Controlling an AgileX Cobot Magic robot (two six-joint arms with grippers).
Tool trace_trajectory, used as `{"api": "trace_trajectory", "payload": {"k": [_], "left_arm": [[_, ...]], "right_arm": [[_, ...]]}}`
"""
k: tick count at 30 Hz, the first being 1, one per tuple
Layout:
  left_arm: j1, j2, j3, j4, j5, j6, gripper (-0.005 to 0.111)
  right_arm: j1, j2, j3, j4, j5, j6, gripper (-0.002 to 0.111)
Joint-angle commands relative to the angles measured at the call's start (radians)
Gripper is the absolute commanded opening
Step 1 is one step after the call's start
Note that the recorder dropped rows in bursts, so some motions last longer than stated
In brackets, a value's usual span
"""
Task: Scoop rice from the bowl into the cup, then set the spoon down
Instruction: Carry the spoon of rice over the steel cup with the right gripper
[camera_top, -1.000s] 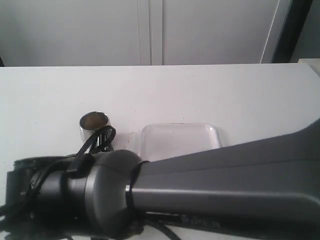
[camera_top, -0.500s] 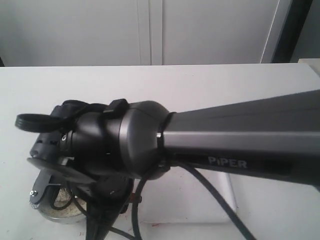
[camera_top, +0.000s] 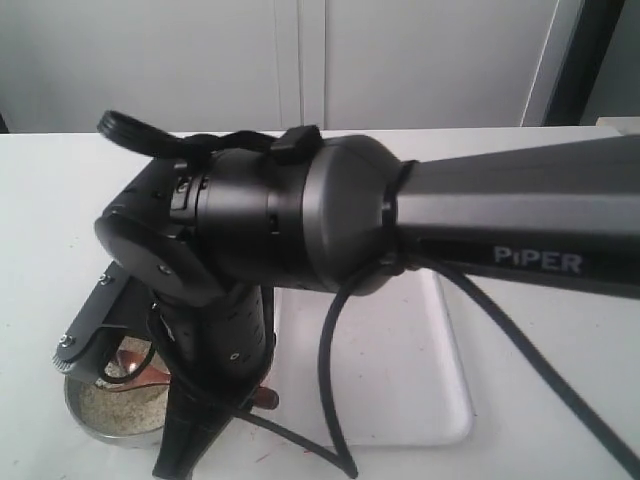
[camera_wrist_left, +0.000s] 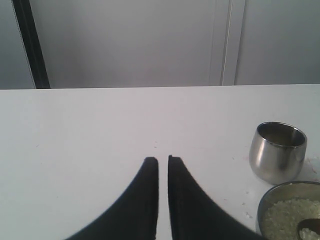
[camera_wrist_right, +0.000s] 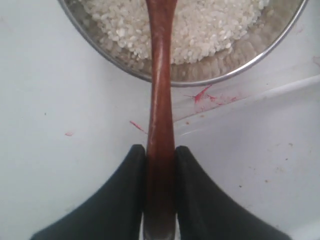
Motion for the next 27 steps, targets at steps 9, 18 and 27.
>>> {"api": "trace_trajectory", "payload": {"k": [9,18,27], "left_arm": [[-0.007,-0.001,-0.007,-0.005,-0.003,-0.005,0.014],[-0.007,-0.001,-0.007,-0.005,-0.003,-0.005,0.014],[-0.007,-0.001,-0.007,-0.005,-0.003,-0.005,0.014]], "right_arm": [[-0.044,-0.077,0.002,0.084,-0.002,-0.054,0.000],[-0.044,-0.168,0.002,0.082,0.042,-0.064,0.000],[-0.100,-0.264,0.002,0.078,0.127,-0.064,0.000]]}}
